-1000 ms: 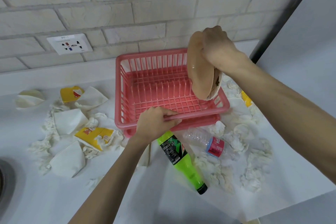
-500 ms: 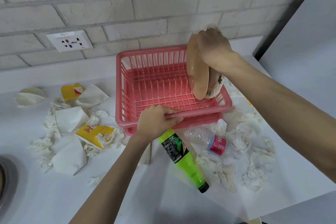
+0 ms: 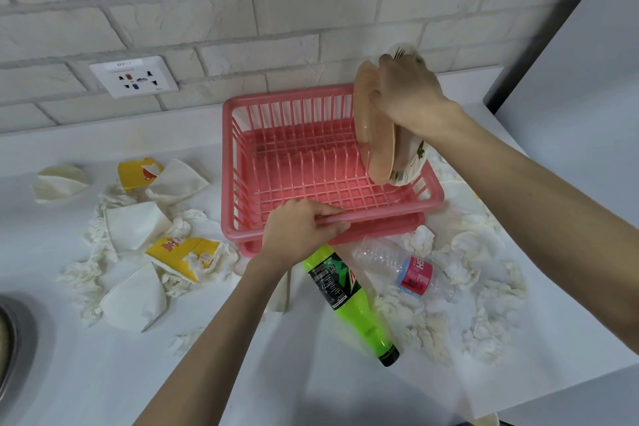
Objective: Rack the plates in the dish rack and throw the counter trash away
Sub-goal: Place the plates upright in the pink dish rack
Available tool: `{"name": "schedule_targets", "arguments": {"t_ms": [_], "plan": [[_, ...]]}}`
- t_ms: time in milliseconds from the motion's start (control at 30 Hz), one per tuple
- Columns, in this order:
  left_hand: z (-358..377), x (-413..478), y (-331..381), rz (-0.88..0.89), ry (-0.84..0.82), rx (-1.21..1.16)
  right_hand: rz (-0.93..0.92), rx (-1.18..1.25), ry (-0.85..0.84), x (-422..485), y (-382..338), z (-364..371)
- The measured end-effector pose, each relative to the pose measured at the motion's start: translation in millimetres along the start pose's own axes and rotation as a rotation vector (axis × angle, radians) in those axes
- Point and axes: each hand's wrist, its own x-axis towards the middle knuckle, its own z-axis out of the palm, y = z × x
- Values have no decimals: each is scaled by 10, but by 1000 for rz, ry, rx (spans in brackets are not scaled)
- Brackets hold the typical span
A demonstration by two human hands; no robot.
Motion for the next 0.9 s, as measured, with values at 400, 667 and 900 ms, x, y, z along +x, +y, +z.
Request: {"name": "schedule_targets", "arguments": {"t_ms": [400,667,900], "plan": [[-129,-118,-66,30,174,-404,-278,-13,164,-507,-174,-115],[-584,-577,-327,-41,398,-530,-572,141,-48,-891,-758,259],[-1056,-1335,-850,-157,499,-511,-754,214,-174,-1198,-1723,525]]}}
